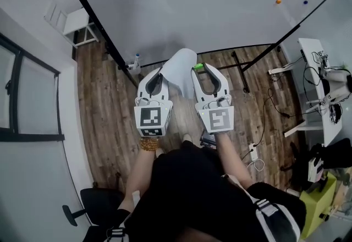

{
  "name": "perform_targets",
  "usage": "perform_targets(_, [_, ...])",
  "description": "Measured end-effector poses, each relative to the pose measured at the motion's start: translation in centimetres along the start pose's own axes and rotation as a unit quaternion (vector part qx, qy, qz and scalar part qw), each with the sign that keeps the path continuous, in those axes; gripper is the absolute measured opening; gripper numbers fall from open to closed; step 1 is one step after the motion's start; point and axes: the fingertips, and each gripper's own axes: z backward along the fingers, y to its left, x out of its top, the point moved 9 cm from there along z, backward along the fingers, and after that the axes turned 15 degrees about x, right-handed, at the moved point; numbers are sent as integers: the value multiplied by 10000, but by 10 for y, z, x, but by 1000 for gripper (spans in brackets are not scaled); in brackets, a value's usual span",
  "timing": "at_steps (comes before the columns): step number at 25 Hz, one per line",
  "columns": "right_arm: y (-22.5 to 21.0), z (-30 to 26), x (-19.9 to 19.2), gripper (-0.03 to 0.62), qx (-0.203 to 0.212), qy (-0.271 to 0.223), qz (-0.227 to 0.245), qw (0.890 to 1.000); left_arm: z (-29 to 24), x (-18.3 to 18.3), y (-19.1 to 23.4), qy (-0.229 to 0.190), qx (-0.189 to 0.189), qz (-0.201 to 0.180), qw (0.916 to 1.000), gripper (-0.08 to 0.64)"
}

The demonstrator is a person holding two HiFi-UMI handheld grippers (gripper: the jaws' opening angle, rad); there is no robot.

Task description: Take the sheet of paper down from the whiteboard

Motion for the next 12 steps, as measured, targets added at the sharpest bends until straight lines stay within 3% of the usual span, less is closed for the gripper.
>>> perform_targets(12, [20,7,-1,118,-111,122,1,9999,22,-2,6,-97,-31,47,9999,9])
